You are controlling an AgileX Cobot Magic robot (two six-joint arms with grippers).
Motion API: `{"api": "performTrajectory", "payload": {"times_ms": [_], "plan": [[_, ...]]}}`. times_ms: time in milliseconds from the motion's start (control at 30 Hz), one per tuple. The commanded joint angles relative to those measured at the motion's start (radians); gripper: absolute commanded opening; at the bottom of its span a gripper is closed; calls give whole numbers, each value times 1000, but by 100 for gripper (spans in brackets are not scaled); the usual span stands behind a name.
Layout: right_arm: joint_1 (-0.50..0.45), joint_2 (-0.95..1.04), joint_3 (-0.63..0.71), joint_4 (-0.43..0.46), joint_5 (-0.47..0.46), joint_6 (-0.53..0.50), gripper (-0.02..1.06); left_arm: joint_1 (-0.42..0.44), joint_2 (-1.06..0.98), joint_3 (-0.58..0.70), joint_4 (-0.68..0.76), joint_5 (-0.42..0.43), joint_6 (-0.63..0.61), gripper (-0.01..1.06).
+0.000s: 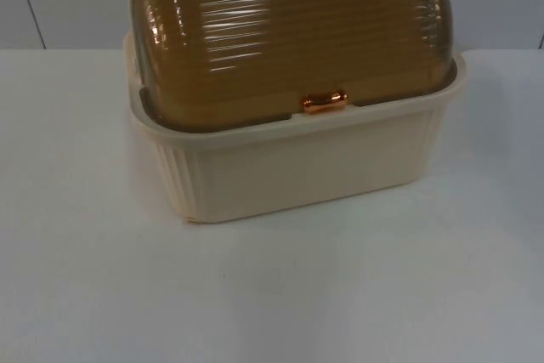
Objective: Open the box lid with the left hand, place the block into the box with the right hand, then close the box lid with the left hand.
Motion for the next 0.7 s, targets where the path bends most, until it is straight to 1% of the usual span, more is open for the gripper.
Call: {"api": "performTrajectory", "payload": {"times_ms": [0,67,100,167,200,367,400,533,600,633,667], "plan": [[-5,-2,-4,-11,-18,2,105,-8,51,-6,-89,18,86,105],[-5,-2,-4,-27,-18,2,105,-37,96,-6,-163,9,129,105],[-5,-2,-4,-31,-18,2,105,-69,118,-11,-190,7,156,105],[-5,-2,-4,-48,-18,2,105,-146,161,-30,-194,22,198,105],[-5,-2,-4,-48,-18,2,105,-146,161,-30,-194,22,198,105],[-5,-2,-4,-51,-5,2,105,-385,277,-88,-75,29,206,105],[-5,-2,-4,-51,-5,2,105,-385,277,-88,-75,29,206,105],[-5,-2,-4,-51,27,0,105,-553,386,-142,43,23,206,105],[-5,-4,-4,-51,42,0,105,-620,440,-169,112,9,206,105],[-5,-4,-4,-51,42,0,105,-620,440,-169,112,9,206,105],[-5,-4,-4,-51,47,0,105,-654,468,-185,156,5,206,105]]}}
